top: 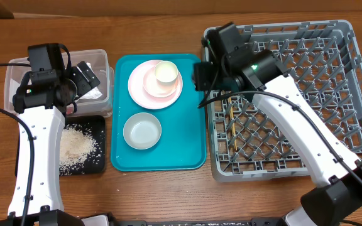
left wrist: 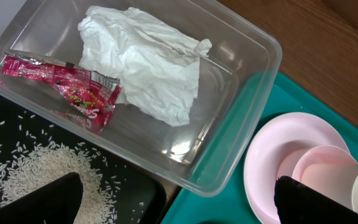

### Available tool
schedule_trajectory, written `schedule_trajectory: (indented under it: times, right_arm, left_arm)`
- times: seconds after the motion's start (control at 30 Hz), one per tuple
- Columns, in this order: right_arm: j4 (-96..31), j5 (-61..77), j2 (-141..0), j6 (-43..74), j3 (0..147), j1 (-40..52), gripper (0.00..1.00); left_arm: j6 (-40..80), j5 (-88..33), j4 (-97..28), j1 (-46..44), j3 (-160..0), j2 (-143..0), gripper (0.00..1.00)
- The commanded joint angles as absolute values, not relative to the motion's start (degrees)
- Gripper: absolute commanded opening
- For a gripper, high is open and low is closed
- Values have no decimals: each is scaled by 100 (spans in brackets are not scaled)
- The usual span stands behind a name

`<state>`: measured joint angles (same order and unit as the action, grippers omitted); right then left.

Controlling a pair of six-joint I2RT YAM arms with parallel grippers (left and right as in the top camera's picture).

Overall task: Sort waste into correct bins and load items into the dishwasher
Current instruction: 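Raise the right gripper out of the rack toward the teal tray, then lower the right gripper onto the white bowl on the pink plate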

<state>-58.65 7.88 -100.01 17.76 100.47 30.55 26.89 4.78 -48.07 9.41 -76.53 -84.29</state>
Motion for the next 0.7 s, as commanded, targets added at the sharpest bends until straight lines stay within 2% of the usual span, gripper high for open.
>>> schedule_trajectory:
  times: [0.0,0.2,0.43,0.67]
  right_arm:
    - [-5649,2141,-9904,1645,10162,3253,52]
    - [-5256,2213,-9918,1643,10049,3852,49]
    - [-5212,1107,-10064,1621,9828,4609,50]
    - [-5078,342,-10521,1623,9797,4836,51]
  left_arm:
    - [2744,486,-4803,937,-7778,-8412,100]
    - [2744,486,-4801,937,-7778,-8412,100]
    - [2744,489,-4801,937,-7778,-8412,100]
    - [2744,486,-4801,937,-7778,-8412,100]
